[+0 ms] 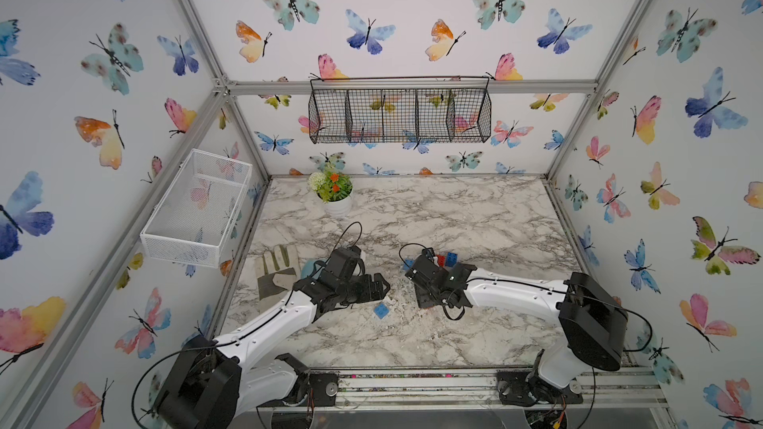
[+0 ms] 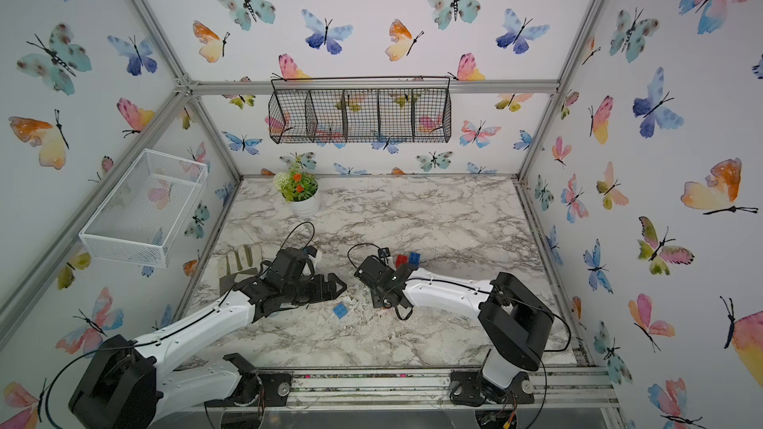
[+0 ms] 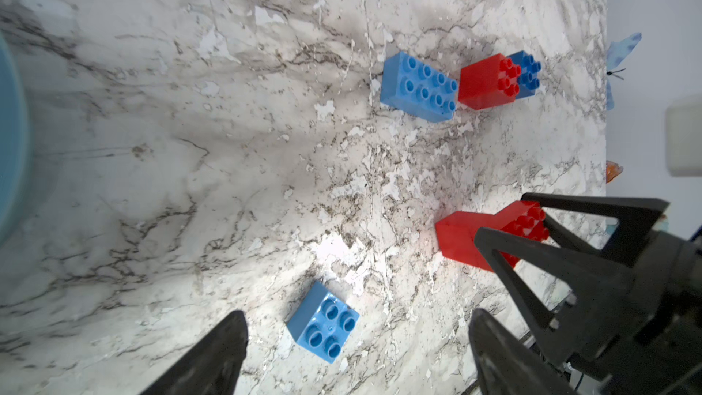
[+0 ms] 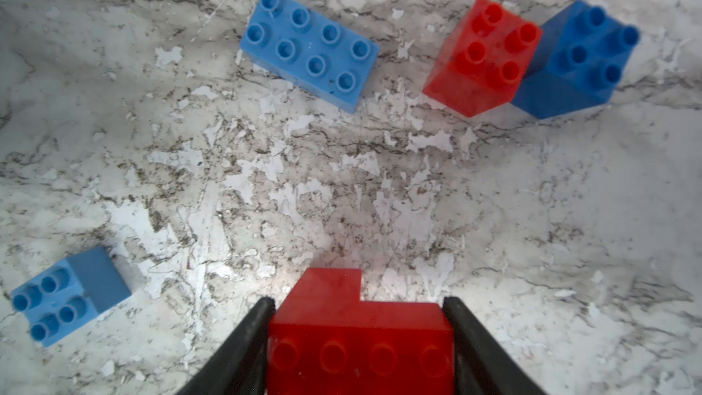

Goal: Assemble a giraffe with lego
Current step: Move the lego brick at the center of the board.

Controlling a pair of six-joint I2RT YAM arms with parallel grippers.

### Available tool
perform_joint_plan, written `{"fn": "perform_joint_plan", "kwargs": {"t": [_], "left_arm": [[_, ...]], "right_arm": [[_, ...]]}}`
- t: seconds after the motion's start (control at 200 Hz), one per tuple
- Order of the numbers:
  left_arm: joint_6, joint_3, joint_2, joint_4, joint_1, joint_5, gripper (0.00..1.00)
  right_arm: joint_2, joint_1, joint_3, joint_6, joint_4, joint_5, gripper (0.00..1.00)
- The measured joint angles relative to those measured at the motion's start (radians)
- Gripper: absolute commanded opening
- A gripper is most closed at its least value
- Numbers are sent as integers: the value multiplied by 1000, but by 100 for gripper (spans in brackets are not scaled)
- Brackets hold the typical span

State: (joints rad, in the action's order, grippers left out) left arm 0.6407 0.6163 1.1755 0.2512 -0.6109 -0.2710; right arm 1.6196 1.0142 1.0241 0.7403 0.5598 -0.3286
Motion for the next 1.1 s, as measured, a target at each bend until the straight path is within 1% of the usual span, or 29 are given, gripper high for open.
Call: {"fn": "perform_joint_plan", "kwargs": {"t": [0.115, 0.24, 0.445, 0.581, 0.641, 0.811, 1.096], "left_arm": [[8, 78, 84, 5, -41, 11, 86], [8, 199, 185, 14, -85, 36, 85], [4, 390, 366, 48, -146, 72, 80], [-16, 545, 502, 114, -184, 114, 76], [-31, 618, 558, 142, -203, 135, 70], [-83, 788, 686, 192, -237, 158, 69], [-151, 961, 829, 264, -242, 164, 68]], "right_arm": [[-58, -40, -23, -7, 4, -6, 54], [-140, -92, -85, -14, 5, -13, 54], [-238, -178, -174, -26, 20, -14, 54], [-304, -224, -224, -26, 24, -11, 54], [-332, -242, -247, -26, 26, -8, 54], [-395, -268, -301, -26, 32, 10, 54], [-431, -276, -315, -26, 36, 26, 55]]}}
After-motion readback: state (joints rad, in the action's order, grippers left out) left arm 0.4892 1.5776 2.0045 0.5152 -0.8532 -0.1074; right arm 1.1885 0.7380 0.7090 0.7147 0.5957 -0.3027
